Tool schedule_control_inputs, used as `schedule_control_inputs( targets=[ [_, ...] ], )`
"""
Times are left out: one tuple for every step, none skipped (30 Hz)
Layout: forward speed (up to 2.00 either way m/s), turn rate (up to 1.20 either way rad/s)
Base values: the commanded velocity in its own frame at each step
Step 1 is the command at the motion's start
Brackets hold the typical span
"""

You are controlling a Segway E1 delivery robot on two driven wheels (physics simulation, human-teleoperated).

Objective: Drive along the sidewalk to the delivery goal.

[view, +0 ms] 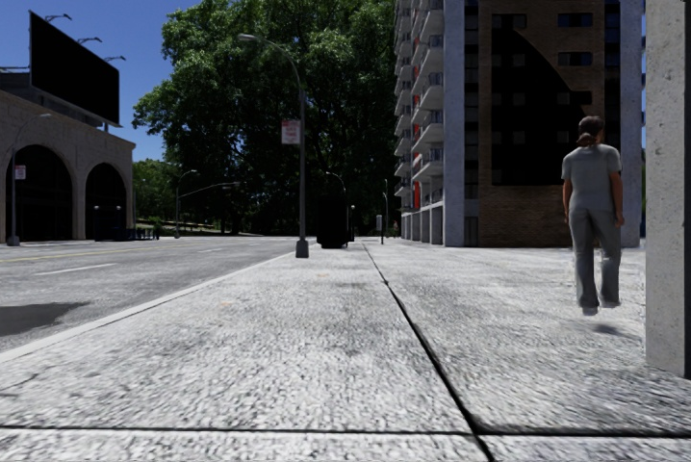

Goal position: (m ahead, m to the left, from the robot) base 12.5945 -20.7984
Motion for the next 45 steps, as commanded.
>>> schedule_control_inputs(
  targets=[
    [2.00, 0.00],
    [2.00, 0.00],
    [2.00, 0.00],
    [2.00, 0.00],
    [2.00, 0.00],
    [2.00, 0.00],
    [2.00, 0.00],
    [2.00, 0.00],
    [2.00, 0.00],
    [2.00, 0.00],
    [2.00, 0.00],
    [2.00, 0.00],
    [2.00, 0.00],
    [2.00, 0.00],
    [2.00, -0.16],
    [2.00, -0.23],
    [2.00, -0.23],
    [2.00, -0.30],
    [2.00, -0.33],
    [2.00, -0.34],
    [2.00, -0.34],
    [2.00, -0.34],
    [2.00, -0.34],
    [2.00, -0.35],
    [2.00, -0.35],
    [2.00, -0.36],
    [2.00, -0.38],
    [2.00, -0.39],
    [2.00, -0.39],
    [2.00, -0.39],
    [2.00, -0.39],
    [2.00, -0.39],
    [2.00, -0.39],
    [2.00, -0.40],
    [2.00, -0.42],
    [2.00, -0.42],
    [2.00, -0.42],
    [2.00, -0.42],
    [2.00, -0.42],
    [2.00, -0.42],
    [2.00, -0.42],
    [2.00, -0.42],
    [2.00, -0.42],
    [2.00, -0.42],
    [2.00, -0.42]
  ],
)
